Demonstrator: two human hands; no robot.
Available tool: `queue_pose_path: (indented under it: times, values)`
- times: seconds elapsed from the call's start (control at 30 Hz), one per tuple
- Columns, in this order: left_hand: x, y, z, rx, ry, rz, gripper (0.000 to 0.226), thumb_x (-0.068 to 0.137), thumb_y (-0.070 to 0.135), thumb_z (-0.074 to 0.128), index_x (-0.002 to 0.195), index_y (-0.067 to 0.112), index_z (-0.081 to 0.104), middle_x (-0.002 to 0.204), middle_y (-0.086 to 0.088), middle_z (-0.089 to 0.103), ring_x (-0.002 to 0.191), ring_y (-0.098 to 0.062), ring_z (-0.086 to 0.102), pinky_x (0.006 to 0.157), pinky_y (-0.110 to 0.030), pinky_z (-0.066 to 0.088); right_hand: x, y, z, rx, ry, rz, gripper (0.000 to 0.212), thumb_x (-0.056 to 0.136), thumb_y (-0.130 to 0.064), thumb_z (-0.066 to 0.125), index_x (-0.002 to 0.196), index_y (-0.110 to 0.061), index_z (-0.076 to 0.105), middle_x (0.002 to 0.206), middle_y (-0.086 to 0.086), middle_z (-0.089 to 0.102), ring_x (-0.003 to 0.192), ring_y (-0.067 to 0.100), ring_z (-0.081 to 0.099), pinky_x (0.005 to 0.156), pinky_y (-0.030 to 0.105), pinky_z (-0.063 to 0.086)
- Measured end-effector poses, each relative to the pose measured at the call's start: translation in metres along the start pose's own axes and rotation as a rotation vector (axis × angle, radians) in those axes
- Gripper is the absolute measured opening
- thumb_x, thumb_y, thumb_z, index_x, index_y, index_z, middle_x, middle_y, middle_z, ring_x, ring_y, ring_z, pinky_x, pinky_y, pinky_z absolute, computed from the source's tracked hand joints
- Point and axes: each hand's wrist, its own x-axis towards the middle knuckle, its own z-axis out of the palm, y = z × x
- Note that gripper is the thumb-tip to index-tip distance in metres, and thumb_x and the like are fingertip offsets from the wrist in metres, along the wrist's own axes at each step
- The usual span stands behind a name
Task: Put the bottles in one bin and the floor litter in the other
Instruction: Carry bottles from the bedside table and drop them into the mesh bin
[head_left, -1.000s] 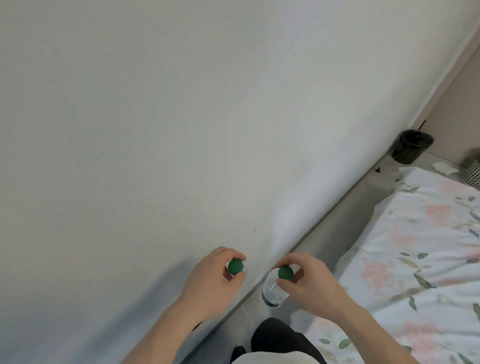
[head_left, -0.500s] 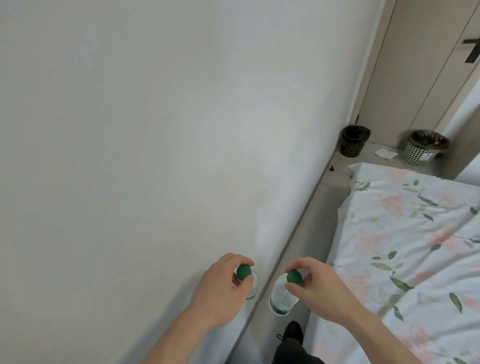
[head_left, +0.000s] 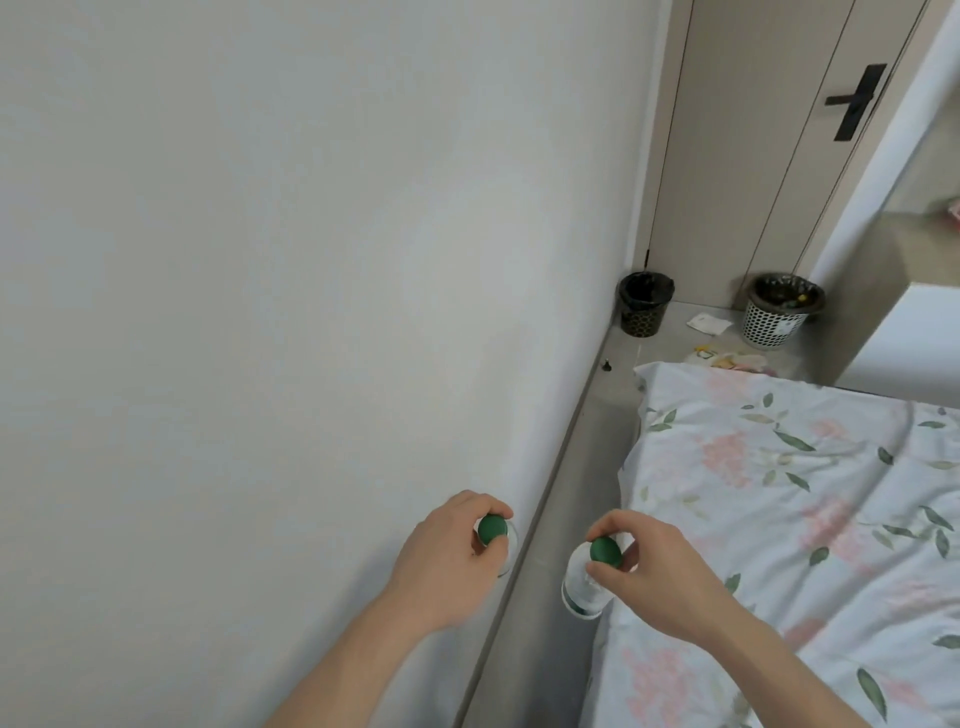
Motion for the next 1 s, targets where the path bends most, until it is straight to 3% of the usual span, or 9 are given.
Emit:
queue_pose_path:
  times: [0.27, 0.37, 0.53, 0.7, 0.83, 1.0]
  values:
    - [0.132, 0.055, 0.014, 0.027, -0.087, 0.116, 0.024, 0.093, 0.034, 0.053, 0.112, 0.043, 0.063, 0.114, 0.029, 0.058, 0.087, 0.001, 0.062, 0.086, -0.028, 0.053, 0.055, 0.036, -0.072, 0.098, 0.159, 0.092, 0.018, 0.083, -0.032, 0.074, 0.094, -0.042, 0.064, 0.101, -0.021, 0.067, 0.074, 0.003, 0.067, 0.063, 0.018, 0.050]
    - [0.189, 0.077, 0.022, 0.000, -0.124, 0.157, 0.023, 0.092, 0.036, 0.052, 0.110, 0.044, 0.063, 0.112, 0.028, 0.060, 0.085, -0.001, 0.063, 0.085, -0.029, 0.054, 0.082, 0.048, -0.099, 0.108, 0.223, 0.138, 0.018, 0.083, -0.031, 0.074, 0.092, -0.042, 0.064, 0.098, -0.021, 0.068, 0.072, 0.005, 0.067, 0.066, 0.025, 0.056]
    - [0.291, 0.105, 0.040, -0.043, -0.202, 0.170, 0.021, 0.092, 0.033, 0.052, 0.105, 0.043, 0.065, 0.087, 0.020, 0.063, 0.062, 0.000, 0.057, 0.065, -0.022, 0.047, 0.140, 0.067, -0.140, 0.108, 0.299, 0.201, 0.019, 0.084, -0.031, 0.075, 0.096, -0.042, 0.063, 0.100, -0.023, 0.066, 0.074, 0.002, 0.065, 0.061, 0.017, 0.049]
    - [0.406, 0.140, 0.065, 0.003, -0.312, 0.257, 0.025, 0.090, 0.030, 0.054, 0.110, 0.036, 0.067, 0.104, 0.022, 0.061, 0.087, -0.006, 0.060, 0.081, -0.028, 0.054, 0.212, 0.091, -0.184, 0.147, 0.356, 0.296, 0.019, 0.085, -0.028, 0.076, 0.095, -0.038, 0.065, 0.094, -0.018, 0.068, 0.067, 0.005, 0.063, 0.053, 0.014, 0.045]
    - [0.486, 0.168, 0.075, 0.033, -0.366, 0.311, 0.026, 0.090, 0.029, 0.056, 0.113, 0.034, 0.067, 0.115, 0.019, 0.063, 0.081, -0.004, 0.056, 0.085, -0.027, 0.052, 0.263, 0.102, -0.221, 0.145, 0.397, 0.350, 0.019, 0.084, -0.029, 0.077, 0.094, -0.040, 0.065, 0.092, -0.017, 0.070, 0.066, 0.005, 0.063, 0.056, 0.018, 0.051]
    - [0.538, 0.199, 0.081, 0.033, -0.391, 0.378, 0.025, 0.091, 0.025, 0.057, 0.113, 0.031, 0.067, 0.108, 0.020, 0.063, 0.072, 0.002, 0.054, 0.077, -0.023, 0.048, 0.291, 0.105, -0.257, 0.143, 0.443, 0.380, 0.020, 0.084, -0.028, 0.076, 0.095, -0.041, 0.065, 0.093, -0.019, 0.070, 0.067, 0.007, 0.065, 0.061, 0.025, 0.055]
